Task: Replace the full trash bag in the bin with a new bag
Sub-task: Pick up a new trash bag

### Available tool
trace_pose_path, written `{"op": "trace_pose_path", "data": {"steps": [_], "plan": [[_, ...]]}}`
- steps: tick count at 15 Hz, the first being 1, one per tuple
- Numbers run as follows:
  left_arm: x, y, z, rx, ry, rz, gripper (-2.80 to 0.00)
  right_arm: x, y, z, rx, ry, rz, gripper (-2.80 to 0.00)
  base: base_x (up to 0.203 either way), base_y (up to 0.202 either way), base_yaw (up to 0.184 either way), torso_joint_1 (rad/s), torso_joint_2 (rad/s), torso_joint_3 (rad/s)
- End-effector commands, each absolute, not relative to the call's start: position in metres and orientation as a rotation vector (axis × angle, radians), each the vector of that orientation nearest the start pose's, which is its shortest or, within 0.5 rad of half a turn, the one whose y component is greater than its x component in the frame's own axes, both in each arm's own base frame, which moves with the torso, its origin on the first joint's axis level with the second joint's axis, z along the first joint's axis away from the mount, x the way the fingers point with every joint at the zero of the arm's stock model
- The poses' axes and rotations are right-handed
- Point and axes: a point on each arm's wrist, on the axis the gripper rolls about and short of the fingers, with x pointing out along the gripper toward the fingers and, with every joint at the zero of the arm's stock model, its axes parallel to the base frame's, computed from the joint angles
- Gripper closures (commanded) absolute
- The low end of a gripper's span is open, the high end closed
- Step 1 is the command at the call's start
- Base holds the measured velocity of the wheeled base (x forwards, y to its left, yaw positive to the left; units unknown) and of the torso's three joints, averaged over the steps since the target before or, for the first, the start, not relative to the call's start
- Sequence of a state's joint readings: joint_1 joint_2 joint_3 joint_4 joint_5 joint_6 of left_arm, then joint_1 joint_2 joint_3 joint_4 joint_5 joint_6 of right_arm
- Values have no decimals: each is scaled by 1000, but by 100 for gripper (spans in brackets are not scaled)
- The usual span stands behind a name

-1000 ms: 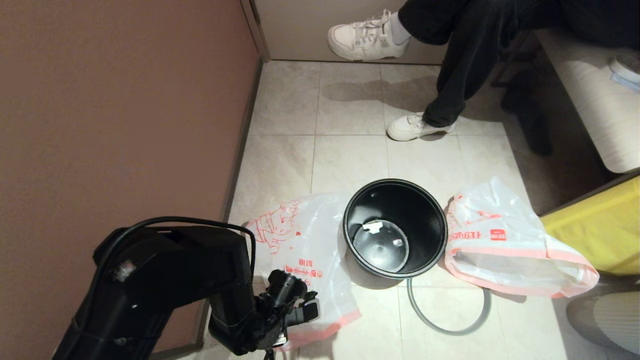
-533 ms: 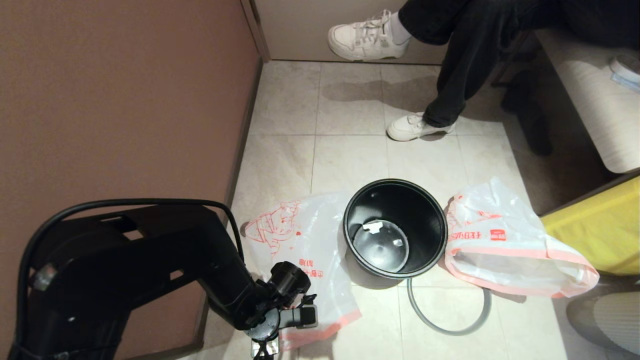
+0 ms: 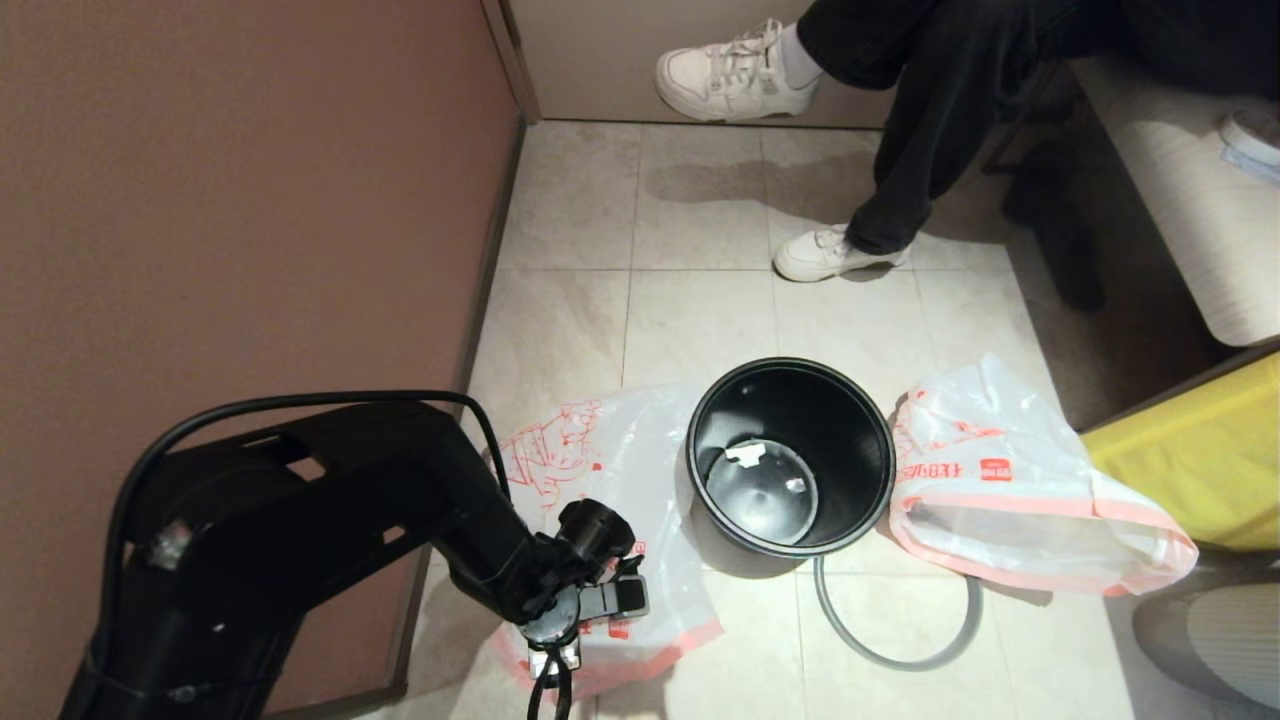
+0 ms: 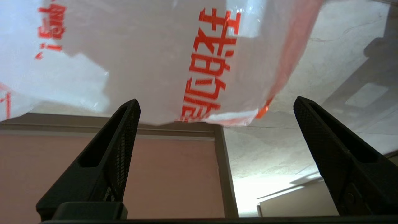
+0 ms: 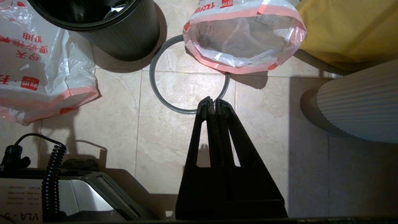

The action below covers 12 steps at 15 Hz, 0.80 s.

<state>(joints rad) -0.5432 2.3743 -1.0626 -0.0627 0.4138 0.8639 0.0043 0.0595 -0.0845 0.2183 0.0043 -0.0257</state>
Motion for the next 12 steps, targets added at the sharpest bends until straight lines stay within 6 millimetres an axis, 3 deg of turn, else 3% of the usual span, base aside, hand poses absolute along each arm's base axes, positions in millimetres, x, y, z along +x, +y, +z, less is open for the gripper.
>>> {"op": "trace_pose_path", "data": {"steps": [1,4,6,8,12], "plan": [[321,-182,-52,1358,1079,-623,-280,-25,0,78,-26,210,12,0,0,0,0,0,0,0],[330,-189,-40,1366,1164,-640,-280,-24,0,78,-26,218,12,0,0,0,0,0,0,0],[345,-201,-40,1296,1143,-524,-280,-24,0,78,-26,218,12,0,0,0,0,0,0,0],[345,-219,-24,1118,1148,-374,-280,-24,0,78,-24,218,12,0,0,0,0,0,0,0],[328,-243,1,797,1277,-114,-280,-24,0,78,-20,218,11,0,0,0,0,0,0,0]]}}
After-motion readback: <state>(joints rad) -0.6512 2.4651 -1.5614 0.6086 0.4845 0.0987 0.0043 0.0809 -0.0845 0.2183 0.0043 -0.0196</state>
